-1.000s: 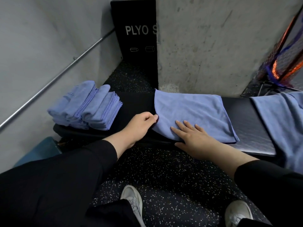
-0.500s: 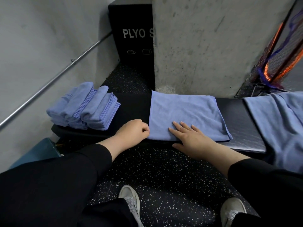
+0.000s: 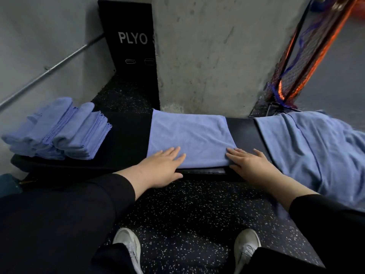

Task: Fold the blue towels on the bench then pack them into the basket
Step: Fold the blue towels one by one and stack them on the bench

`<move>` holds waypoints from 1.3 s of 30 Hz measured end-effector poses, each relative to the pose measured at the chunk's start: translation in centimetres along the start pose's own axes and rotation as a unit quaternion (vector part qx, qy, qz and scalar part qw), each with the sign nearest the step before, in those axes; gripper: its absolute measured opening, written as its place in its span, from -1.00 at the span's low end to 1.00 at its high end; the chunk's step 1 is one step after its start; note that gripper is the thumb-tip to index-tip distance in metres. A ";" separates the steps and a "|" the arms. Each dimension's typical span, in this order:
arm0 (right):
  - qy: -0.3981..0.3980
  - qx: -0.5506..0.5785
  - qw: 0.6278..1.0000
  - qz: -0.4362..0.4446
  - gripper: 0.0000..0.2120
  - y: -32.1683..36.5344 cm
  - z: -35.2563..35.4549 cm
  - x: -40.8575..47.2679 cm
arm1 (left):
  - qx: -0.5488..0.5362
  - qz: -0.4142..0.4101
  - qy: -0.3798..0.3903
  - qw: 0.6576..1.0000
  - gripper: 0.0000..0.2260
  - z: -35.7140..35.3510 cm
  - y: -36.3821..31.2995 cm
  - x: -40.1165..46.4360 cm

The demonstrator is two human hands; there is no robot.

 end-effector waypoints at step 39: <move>-0.062 0.134 0.989 -0.019 -0.89 -1.1 2.6 -2.2 | 0.004 0.025 -0.132 0.991 -0.61 0.3 5.6 -7.9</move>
Point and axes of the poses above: each hand's wrist, its own x-axis towards the middle knuckle, its own z-axis out of the back of the hand, y = z × x, the point moved 10 cm from there along x, towards the middle knuckle, and after that the axes turned 7 degrees about -z, right-handed, at the moved point
